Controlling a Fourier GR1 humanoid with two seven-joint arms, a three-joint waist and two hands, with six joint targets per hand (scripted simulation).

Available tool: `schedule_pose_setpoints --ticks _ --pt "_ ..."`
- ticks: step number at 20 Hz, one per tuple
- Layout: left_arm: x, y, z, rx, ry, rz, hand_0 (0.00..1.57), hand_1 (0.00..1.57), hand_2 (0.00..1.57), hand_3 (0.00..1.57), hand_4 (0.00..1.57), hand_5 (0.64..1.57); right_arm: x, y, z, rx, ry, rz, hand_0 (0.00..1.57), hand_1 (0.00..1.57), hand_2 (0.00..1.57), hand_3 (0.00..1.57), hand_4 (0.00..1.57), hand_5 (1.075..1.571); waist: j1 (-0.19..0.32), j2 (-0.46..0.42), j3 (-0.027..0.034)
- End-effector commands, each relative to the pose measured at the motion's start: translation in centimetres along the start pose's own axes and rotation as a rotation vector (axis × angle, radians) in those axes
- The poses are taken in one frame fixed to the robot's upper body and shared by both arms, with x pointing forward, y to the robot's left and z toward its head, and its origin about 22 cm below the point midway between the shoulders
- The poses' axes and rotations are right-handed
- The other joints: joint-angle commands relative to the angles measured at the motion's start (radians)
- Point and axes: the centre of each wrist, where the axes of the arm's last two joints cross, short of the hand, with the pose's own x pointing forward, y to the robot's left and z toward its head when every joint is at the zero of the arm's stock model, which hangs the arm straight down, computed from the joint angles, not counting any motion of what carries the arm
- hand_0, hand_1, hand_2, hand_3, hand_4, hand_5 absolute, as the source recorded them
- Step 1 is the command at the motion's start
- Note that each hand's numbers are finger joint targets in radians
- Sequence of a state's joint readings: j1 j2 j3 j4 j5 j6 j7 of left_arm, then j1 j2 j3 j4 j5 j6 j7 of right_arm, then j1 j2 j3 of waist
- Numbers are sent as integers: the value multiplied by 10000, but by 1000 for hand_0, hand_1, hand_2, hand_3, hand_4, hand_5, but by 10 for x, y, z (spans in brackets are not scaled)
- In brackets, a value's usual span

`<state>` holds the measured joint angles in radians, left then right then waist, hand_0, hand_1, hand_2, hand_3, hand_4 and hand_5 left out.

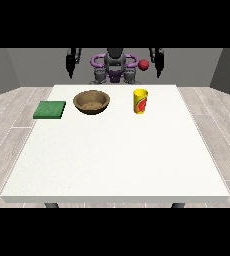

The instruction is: Pick the cup and pour the ball into the bowl, then pick the bowl and place it on the pad

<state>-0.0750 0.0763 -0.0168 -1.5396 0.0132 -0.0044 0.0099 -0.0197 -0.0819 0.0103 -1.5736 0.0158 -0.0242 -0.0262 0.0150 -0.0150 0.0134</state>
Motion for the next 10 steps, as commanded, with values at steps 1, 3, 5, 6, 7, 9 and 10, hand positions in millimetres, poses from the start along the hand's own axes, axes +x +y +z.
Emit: schedule_pose_setpoints --ticks 1,3,5,6,7,9,10 --pt "18 5 -3 -2 -327 -148 0 0 0 0 664 1566 16 -5 -2 3 -237 111 0 0 0 0 875 1533 7 -1540 -90" --pt "24 7 -3 28 -228 -225 0 0 0 0 664 1566 21 -6 -3 35 -147 154 0 0 0 0 875 1533 27 -2071 -98" --pt "29 11 -3 121 -125 -265 0 0 0 0 664 1566 26 -10 -3 -25 15 251 0 0 0 0 875 1533 43 -2565 -131" --pt "32 12 -4 129 -103 -234 0 0 0 0 664 1566 27 -11 -3 -37 121 254 0 0 0 0 875 1533 43 -2802 -137" --pt "20 -15 9 277 1516 1964 0 0 0 0 664 1566 23 -13 10 -465 1747 -1429 0 0 0 0 875 1533 -371 -3641 -138" --pt "19 -12 18 624 2376 2172 0 0 0 0 637 1563 32 -19 15 -315 2863 -1608 0 0 0 0 865 1534 -471 -4292 -144" --pt "27 -23 18 729 2568 2088 0 0 0 0 634 1564 27 1 25 -352 2933 -1777 0 0 0 0 860 1530 -561 -4333 -135"
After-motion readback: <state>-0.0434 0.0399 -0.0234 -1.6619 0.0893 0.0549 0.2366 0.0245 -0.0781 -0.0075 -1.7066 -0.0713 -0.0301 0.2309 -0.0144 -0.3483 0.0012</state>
